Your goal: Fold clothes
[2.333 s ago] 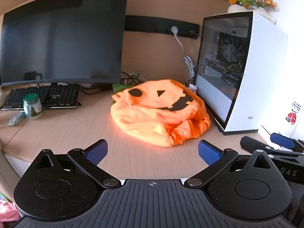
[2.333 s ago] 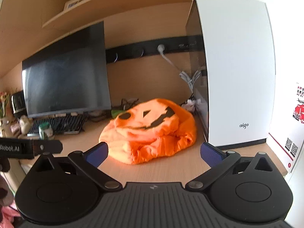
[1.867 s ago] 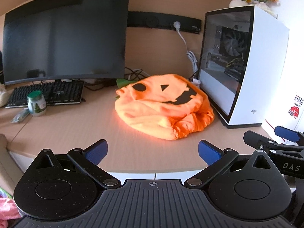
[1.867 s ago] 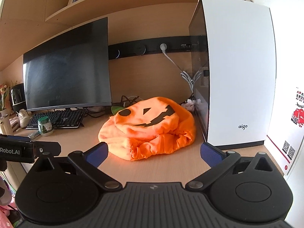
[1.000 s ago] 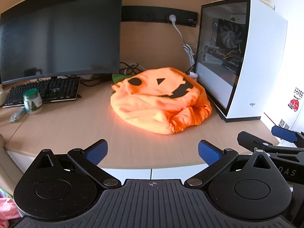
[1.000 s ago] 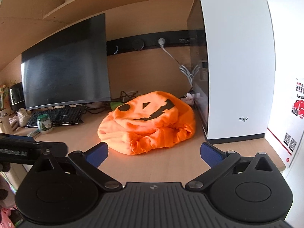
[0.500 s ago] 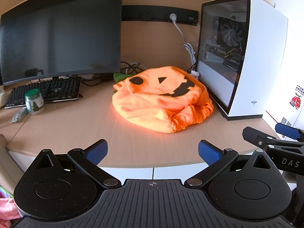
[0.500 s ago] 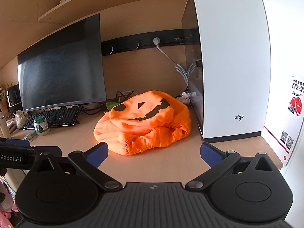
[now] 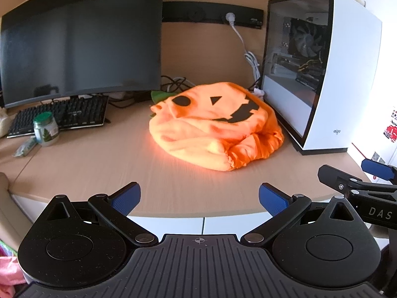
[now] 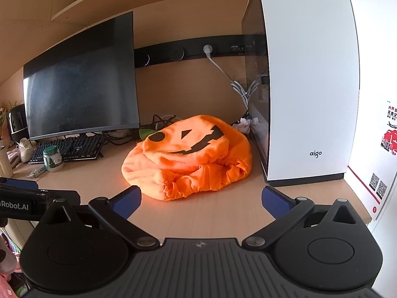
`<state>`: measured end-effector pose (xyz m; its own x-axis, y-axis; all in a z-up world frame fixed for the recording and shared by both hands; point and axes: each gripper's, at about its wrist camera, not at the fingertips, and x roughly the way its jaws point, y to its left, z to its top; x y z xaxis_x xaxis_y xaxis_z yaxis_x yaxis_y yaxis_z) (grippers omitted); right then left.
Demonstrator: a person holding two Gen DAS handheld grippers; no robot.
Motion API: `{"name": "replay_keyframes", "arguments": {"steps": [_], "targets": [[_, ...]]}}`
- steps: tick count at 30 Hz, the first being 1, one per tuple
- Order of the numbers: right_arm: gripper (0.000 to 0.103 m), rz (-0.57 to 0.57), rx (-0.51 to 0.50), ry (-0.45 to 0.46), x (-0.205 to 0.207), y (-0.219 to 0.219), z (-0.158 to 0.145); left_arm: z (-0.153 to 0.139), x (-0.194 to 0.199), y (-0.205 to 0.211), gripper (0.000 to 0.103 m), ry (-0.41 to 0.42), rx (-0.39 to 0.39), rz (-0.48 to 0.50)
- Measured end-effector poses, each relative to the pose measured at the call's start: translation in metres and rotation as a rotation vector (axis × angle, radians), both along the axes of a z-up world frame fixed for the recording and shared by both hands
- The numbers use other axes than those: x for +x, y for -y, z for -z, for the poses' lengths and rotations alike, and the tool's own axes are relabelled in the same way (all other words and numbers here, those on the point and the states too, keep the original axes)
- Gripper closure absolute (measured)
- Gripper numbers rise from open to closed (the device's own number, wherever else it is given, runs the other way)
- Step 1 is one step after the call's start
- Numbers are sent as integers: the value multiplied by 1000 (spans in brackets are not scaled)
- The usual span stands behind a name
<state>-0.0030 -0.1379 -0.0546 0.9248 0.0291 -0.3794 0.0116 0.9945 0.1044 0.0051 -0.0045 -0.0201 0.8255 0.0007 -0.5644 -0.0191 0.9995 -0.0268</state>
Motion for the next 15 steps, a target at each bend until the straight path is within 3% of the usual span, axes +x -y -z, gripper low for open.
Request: {"name": "replay_keyframes", "arguments": {"steps": [8,15], "targets": [[0,1,4,-21,9,-1,3,5,9,-4,0,-24,-5,10],[0,-1,9,-65,24,-4,11,16,28,-8,0,-94,33,-2]]}}
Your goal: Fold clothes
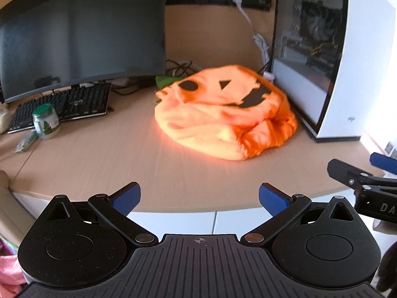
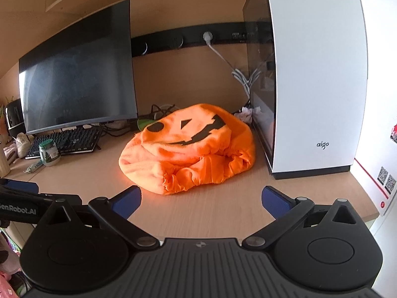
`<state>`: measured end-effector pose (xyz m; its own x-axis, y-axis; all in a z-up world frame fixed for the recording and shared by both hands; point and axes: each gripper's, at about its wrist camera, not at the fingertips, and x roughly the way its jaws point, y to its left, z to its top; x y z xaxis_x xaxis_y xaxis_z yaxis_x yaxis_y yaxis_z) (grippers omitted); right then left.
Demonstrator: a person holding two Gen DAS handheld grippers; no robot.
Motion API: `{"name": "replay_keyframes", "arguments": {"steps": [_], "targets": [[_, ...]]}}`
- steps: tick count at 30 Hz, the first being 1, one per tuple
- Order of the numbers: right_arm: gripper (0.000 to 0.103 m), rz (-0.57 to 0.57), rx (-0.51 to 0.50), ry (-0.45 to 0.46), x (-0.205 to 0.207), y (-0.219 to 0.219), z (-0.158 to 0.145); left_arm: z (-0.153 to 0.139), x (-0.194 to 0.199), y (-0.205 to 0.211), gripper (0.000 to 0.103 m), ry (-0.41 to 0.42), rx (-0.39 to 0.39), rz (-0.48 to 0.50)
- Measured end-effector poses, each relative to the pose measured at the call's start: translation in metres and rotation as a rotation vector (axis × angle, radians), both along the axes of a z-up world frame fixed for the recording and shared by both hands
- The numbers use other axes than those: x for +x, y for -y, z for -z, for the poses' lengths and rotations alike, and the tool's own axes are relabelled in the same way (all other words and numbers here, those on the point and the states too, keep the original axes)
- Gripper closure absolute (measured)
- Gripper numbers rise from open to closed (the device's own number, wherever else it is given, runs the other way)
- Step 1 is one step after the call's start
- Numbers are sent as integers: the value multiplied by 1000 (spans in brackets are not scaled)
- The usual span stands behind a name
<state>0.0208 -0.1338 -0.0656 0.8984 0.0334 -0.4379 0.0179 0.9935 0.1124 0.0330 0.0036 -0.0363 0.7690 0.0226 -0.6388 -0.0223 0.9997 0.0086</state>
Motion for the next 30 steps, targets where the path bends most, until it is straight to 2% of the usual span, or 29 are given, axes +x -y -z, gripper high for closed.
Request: {"name": "replay_keyframes", "arguments": {"steps": [8,12,16,20,23,27,30], "targets": [[0,60,-5,-72,25,-7,5,9,41,-11,0,-53,-14,68],[0,133,-21,-103,37,-11,-1,16,73,-20,0,-76,-72,131],[0,225,-61,-131,44,-17,-11,28,112,-25,0,-83,-169,260],[0,325,-92,-160,50,-24,-20,35,158,-22,0,-67,-217,397],[0,391,-106,-186,57,-32,-27,43,206,-26,0,-57,-264,461],[0,421,-126,-221,67,-48,-32,68,272,-38,0,-166,-329,447],[0,385,-158,-246,77,-56,-33,87,300,-67,0,-266,-441,353]]}}
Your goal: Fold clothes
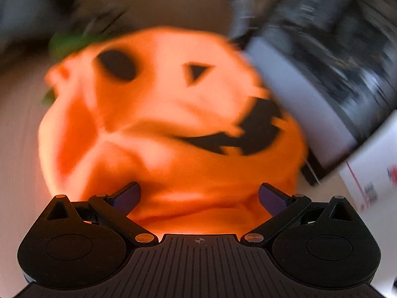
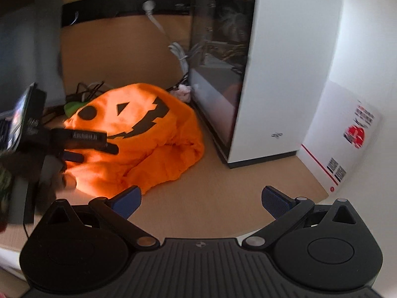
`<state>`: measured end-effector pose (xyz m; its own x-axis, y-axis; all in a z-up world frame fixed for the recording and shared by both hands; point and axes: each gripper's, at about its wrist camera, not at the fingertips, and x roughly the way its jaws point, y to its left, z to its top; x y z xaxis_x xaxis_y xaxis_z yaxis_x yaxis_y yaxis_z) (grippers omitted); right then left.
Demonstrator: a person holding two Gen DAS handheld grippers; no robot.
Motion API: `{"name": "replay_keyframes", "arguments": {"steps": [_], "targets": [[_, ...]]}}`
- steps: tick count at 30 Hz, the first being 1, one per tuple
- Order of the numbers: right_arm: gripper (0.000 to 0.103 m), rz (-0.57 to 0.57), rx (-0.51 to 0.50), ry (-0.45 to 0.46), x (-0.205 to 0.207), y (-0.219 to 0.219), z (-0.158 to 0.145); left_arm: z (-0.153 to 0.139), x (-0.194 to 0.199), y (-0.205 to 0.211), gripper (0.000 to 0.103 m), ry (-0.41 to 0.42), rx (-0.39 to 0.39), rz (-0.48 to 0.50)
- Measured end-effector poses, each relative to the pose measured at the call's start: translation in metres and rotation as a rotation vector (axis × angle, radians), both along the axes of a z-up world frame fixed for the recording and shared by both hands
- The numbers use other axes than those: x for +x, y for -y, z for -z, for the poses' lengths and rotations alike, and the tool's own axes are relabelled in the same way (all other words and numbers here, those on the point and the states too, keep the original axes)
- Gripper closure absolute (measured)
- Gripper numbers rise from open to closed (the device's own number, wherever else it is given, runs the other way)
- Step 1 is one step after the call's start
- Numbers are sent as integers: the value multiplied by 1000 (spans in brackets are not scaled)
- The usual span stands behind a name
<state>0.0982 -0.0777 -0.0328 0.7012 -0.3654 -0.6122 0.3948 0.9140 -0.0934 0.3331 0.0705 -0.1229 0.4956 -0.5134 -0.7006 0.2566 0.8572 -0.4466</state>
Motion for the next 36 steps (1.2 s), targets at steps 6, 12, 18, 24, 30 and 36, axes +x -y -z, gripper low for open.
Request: {"name": "replay_keyframes", "arguments": {"steps": [6,12,18,24,30,36], "targets": [[0,-167,19,-41,46,11,14,-14,-3,-72,0,11,42,-245],[0,-320,-65,-101,131,5,58,-53,-44,-83,0,85,179,-283],[0,-347,-442,-214,183,-24,111,-60,-74,-16,0,234,408,-70],[0,-176,-564,43,164,-15,57,-29,-69,31,0,320,578,29],[0,-4,-651,296,110,5,-18,-21,-55,-2,0,372,868,-108],[0,-227,-531,124,105,-2,2,-62,-64,-63,0,266,569,-143]]}}
